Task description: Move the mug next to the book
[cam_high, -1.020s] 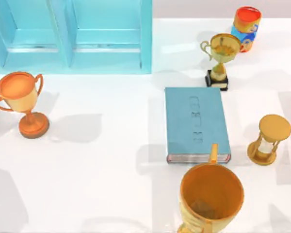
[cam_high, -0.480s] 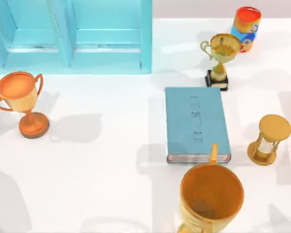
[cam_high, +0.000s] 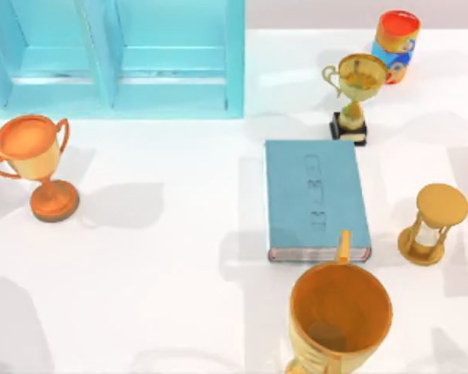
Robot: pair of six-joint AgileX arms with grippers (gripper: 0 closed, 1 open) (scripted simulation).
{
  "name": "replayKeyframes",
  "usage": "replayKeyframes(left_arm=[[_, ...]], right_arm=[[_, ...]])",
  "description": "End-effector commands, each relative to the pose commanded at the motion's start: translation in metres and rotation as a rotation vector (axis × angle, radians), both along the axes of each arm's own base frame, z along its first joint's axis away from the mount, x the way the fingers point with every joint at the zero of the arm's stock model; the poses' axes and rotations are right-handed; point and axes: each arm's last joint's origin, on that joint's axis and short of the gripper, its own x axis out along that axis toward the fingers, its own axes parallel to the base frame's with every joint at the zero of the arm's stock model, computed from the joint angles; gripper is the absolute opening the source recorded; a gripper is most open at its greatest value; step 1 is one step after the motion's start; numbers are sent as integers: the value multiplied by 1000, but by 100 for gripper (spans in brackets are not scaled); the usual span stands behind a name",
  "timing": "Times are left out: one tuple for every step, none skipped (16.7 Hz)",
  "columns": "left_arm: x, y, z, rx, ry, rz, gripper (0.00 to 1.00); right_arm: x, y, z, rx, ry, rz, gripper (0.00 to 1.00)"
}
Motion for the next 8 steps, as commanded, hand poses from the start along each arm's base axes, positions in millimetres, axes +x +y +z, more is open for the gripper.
replayKeyframes(left_arm=[[2,-1,1,-1,0,9,0],[5,-2,3,-4,0,22,0],[10,-4,5,-7,1,41,0],[16,-7,8,-10,1,65,0],[23,-10,11,-14,2,92,0],[30,-14,15,-18,4,123,0],[39,-19,19,-23,6,159,0],[48,-25,23,-27,9,198,0]], right_arm=[[0,0,0,0,0,0,100],[0,0,0,0,0,0,100],[0,0,0,0,0,0,100],[0,0,0,0,0,0,100],[0,0,0,0,0,0,100],[0,0,0,0,0,0,100],[0,0,0,0,0,0,100],[0,0,0,0,0,0,100]])
